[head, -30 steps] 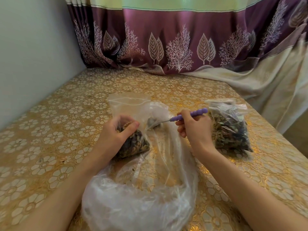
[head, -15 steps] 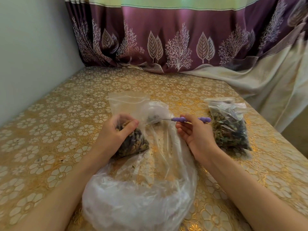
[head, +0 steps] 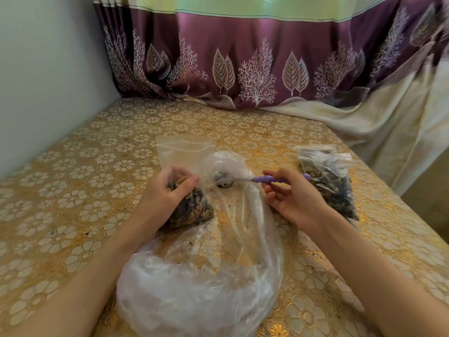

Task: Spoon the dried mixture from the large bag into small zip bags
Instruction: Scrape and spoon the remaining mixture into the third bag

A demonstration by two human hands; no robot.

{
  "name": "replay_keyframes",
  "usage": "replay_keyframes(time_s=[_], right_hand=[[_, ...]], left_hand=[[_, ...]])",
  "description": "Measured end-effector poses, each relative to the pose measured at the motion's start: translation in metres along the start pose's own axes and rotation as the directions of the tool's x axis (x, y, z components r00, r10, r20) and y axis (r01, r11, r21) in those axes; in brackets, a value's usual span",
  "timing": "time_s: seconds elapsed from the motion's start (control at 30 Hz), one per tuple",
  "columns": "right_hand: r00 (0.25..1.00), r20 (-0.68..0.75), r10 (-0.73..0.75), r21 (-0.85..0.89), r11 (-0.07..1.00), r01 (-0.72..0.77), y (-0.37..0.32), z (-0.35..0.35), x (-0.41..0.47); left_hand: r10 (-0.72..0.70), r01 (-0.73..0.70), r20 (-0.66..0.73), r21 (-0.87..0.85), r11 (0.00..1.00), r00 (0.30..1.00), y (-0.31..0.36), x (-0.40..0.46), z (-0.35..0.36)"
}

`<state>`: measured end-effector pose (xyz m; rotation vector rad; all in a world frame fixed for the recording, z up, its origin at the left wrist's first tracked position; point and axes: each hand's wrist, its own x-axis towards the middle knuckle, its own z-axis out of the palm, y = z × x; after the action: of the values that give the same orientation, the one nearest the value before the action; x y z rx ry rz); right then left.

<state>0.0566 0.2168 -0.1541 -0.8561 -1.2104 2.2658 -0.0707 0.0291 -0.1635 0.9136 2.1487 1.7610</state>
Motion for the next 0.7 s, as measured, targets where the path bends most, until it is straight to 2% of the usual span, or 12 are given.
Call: replay_keyframes(time_s=[0.37, 0.7], right_hand=[[0.997, 0.007, 0.080, 0.012, 0.997, -0.081, -0.006, -0.014, -0.002], [0.998, -0.003, 0.063, -0.001, 0.998, -0.063, -0.012, -0.024, -0.013]], left_hand=[[-0.005, 0.005, 0.001, 0.002, 1.000, 1.000, -0.002, 0.002, 0.000], [0.007, -0.007, -0.008, 0.024, 1.000, 1.000, -0.004, 0.004, 0.000]])
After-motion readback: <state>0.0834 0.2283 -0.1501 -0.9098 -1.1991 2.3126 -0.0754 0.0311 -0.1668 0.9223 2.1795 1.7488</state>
